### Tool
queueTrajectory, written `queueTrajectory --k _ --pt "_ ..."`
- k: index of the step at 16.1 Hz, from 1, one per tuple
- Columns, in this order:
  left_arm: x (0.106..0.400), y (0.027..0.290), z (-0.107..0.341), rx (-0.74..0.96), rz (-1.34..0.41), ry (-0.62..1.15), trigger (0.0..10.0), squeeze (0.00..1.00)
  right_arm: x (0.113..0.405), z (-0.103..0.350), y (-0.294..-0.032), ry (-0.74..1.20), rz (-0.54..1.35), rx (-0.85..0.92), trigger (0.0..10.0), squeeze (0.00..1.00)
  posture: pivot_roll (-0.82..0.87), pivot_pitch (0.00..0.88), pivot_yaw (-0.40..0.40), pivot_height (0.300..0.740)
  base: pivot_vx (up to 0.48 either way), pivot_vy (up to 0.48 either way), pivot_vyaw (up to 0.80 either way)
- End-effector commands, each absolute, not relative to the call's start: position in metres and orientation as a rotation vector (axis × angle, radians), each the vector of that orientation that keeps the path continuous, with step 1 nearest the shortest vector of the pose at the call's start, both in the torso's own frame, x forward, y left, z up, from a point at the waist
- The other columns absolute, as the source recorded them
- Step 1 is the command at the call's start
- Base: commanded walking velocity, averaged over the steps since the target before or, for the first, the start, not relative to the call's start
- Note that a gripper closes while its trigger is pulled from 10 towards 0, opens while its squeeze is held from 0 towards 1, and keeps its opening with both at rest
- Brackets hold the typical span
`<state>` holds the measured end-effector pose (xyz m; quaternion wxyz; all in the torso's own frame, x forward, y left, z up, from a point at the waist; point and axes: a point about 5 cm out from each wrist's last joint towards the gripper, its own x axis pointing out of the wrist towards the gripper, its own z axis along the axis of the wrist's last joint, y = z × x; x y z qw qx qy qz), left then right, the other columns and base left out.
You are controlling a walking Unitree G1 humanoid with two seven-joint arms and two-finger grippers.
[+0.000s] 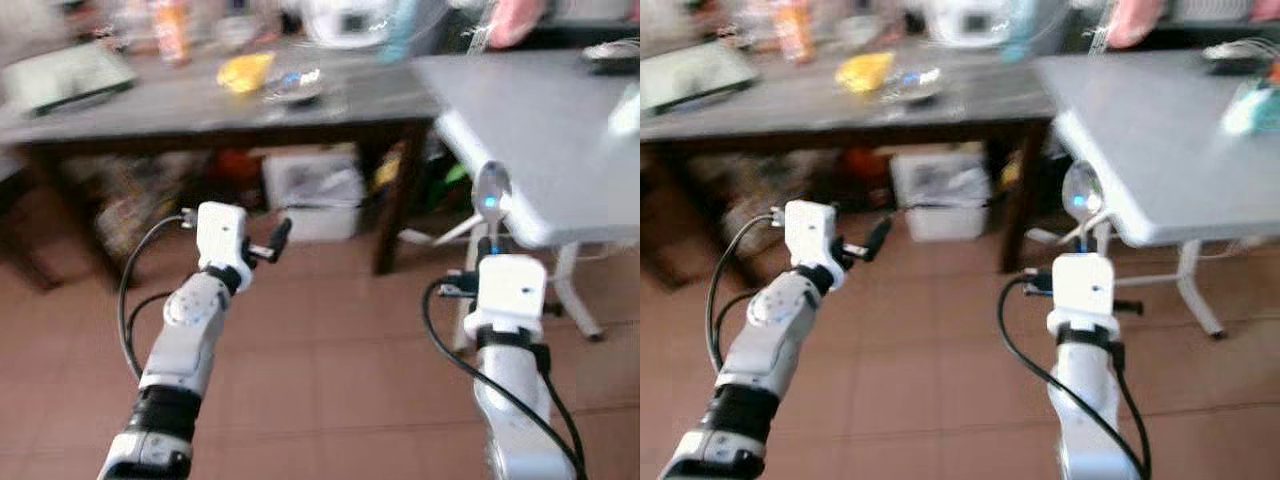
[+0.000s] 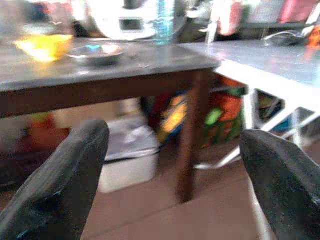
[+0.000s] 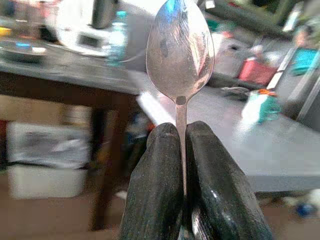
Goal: Setting the table
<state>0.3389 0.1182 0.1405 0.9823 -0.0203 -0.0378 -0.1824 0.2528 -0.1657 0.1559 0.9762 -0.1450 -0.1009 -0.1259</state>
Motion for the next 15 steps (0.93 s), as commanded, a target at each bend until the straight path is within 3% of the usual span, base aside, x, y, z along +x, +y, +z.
queueTrajectory --k 1,15 --pt "0.3392 0.1126 0.1437 -0.023 -0.39 -0.087 10.0 0.0 0.253 0.1597 -0.169 -0.216 -0.266 -0.292 10.0 0.0 0.11 0.06 0.011 0.74 0.48 0.0 0.0" --pt "0.3385 0.1111 0.141 -0.019 -0.385 -0.077 10.0 0.0 0.2511 0.1606 -0.1666 -0.22 -0.255 -0.304 10.0 0.0 0.11 0.068 0.012 0.74 0.48 0.0 0.0"
